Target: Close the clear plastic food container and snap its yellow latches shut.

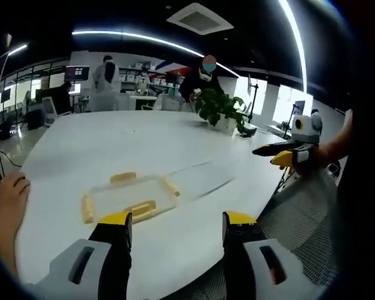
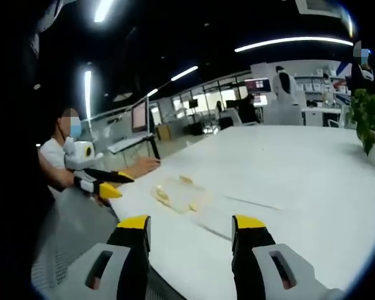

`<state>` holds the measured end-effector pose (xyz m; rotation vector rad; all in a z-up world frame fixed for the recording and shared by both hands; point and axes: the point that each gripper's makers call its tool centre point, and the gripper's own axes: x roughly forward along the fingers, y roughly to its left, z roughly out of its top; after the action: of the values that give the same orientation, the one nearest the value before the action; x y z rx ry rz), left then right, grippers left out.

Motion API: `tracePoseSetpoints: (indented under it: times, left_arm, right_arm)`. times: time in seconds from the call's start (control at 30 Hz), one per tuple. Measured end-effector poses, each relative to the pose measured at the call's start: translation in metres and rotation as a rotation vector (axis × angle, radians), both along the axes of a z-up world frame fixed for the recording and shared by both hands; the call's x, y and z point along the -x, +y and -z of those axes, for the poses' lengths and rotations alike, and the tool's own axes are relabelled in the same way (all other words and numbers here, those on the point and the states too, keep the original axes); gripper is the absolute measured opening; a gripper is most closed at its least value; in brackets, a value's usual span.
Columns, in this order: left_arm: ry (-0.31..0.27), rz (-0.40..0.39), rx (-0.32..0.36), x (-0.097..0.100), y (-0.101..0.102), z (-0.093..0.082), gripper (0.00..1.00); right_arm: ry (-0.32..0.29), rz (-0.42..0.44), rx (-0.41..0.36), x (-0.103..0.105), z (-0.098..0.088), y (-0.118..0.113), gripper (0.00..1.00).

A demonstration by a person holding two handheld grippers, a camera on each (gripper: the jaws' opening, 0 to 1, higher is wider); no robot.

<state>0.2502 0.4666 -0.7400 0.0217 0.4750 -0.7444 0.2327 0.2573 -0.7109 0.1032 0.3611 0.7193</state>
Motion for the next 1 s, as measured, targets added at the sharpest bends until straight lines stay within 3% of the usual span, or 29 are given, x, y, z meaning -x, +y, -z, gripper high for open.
tracePoseSetpoints:
  times: [0.37,0.63,0.73,0.83,1.0]
  left_arm:
    - [0.015,0.025,-0.041,0.002,-0.002,0.007,0.55]
    - [0.015,0.019,-0.03,0.001,0.0,0.004,0.58]
    - [-0.001,0.024,-0.01,0.001,-0.003,-0.005,0.64]
    - [-0.027,0.013,0.003,-0.004,-0.003,-0.018,0.68]
    - [-0.087,0.009,0.01,-0.013,-0.004,-0.036,0.73]
  right_arm:
    - [0.003,-0.024,0.009,0.002,0.004,0.006,0.5]
    - [-0.004,-0.003,0.002,-0.001,-0.002,0.0,0.5]
    - [-0.019,0.006,-0.02,-0.006,-0.016,0.0,0.5]
    - [-0.036,0.075,-0.122,-0.019,-0.039,-0.004,0.51]
    - [-0.082,0.061,-0.115,-0.017,-0.052,-0.003,0.56]
